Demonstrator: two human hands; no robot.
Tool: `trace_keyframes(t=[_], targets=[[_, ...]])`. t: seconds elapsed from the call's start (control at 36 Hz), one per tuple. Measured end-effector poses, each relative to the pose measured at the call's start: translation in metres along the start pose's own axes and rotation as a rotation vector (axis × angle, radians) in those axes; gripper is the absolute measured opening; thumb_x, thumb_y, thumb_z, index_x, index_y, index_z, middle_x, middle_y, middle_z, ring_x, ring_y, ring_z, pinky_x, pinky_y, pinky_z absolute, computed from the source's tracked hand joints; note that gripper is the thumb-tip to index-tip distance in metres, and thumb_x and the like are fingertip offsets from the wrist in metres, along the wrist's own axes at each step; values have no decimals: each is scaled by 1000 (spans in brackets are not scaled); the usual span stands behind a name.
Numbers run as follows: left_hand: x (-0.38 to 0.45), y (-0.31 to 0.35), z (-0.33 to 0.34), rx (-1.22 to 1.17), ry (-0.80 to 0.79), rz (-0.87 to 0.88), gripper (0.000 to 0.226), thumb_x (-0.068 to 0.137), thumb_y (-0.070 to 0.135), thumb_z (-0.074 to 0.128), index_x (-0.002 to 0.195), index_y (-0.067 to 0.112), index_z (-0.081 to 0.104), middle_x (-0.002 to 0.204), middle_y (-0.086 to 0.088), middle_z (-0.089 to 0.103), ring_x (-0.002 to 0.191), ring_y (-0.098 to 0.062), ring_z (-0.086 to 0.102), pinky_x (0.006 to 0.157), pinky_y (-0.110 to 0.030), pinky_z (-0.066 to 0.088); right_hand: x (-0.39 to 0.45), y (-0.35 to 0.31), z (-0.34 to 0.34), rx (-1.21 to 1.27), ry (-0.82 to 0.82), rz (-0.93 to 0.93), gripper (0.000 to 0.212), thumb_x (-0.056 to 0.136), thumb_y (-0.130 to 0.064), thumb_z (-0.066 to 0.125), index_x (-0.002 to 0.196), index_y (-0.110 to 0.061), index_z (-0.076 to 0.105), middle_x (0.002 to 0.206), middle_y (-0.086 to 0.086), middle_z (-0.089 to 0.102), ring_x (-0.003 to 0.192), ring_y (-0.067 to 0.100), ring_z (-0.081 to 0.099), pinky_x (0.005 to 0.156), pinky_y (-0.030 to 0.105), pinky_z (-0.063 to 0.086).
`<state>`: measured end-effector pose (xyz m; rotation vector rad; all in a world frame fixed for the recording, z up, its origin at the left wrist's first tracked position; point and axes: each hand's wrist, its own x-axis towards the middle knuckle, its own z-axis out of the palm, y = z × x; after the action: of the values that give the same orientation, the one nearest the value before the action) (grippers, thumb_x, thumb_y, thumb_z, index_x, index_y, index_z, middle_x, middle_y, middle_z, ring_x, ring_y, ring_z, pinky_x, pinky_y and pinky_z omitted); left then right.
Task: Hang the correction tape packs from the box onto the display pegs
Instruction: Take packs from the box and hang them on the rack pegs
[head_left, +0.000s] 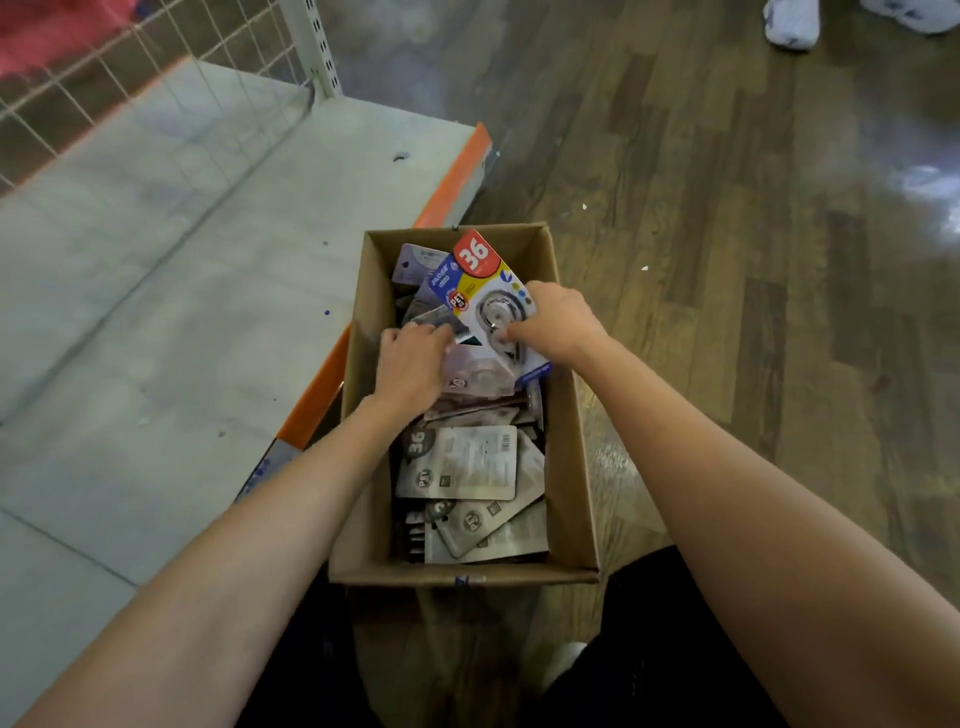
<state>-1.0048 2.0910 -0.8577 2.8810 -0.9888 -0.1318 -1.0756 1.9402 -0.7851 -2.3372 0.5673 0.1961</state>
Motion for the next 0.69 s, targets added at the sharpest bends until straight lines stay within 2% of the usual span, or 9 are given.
trace_keyframes(t=[0.08,0.17,0.22,0.31,0.44,0.5,0.58,0.64,0.69], targets=[[4,-11,-28,-21,38,19,30,92,15,47,120,19,58,121,-5,60,116,-28,45,92,-36,27,0,-1,-3,92,-40,11,31,81,-25,74,106,-10,63,105,5,65,97,22,60,83,34,49],[6,-20,-51,-32,44,20,24,96,23,46,113,19,63,121,-1,62,120,-25,41,98,-38,23,0,0,-2,375,-94,26,23,80,-17,74,102,-16,67,110,6,70,100,22,65,94,39,51],[6,-25,-60,-64,60,28,22,96,22,46,107,17,64,116,1,63,119,-22,40,99,-37,19,0,0,0,581,-141,13,27,82,-7,70,108,-11,66,110,7,70,96,21,67,92,36,53],[4,-30,-71,-192,117,26,19,95,15,48,99,16,66,97,6,60,115,-19,41,93,-31,16,-2,-1,1,805,-217,-9,27,86,-2,64,112,-8,64,98,2,73,84,16,70,81,27,57],[4,-33,-78,-336,103,-7,16,94,13,50,95,13,66,80,12,48,113,-20,41,92,-32,21,-5,1,9,954,-288,-40,23,89,-3,60,110,-13,64,109,6,72,99,24,69,89,36,55],[4,-33,-76,-350,156,-66,15,91,16,54,100,14,66,90,5,52,116,-23,39,91,-32,26,-6,-1,11,962,-245,-50,23,89,-3,60,110,-12,64,105,4,73,97,23,69,89,36,55],[4,-33,-67,-442,315,-264,28,87,15,56,116,13,59,121,-9,50,123,-28,36,95,-33,31,-4,-3,12,964,-110,-14,26,89,-4,62,115,-9,63,110,9,71,102,26,68,95,42,52],[4,-33,-61,-495,361,-387,38,87,18,58,123,8,50,129,-15,45,125,-32,35,98,-33,30,-2,-3,13,1045,-6,22,24,89,-2,61,113,-8,62,108,10,70,99,27,67,96,44,51],[2,-30,-55,-593,334,-483,51,88,23,63,130,2,42,133,-18,42,127,-32,34,102,-34,29,0,-3,11,1189,81,53,23,90,0,58,111,-7,60,104,10,69,91,24,68,94,42,52]])
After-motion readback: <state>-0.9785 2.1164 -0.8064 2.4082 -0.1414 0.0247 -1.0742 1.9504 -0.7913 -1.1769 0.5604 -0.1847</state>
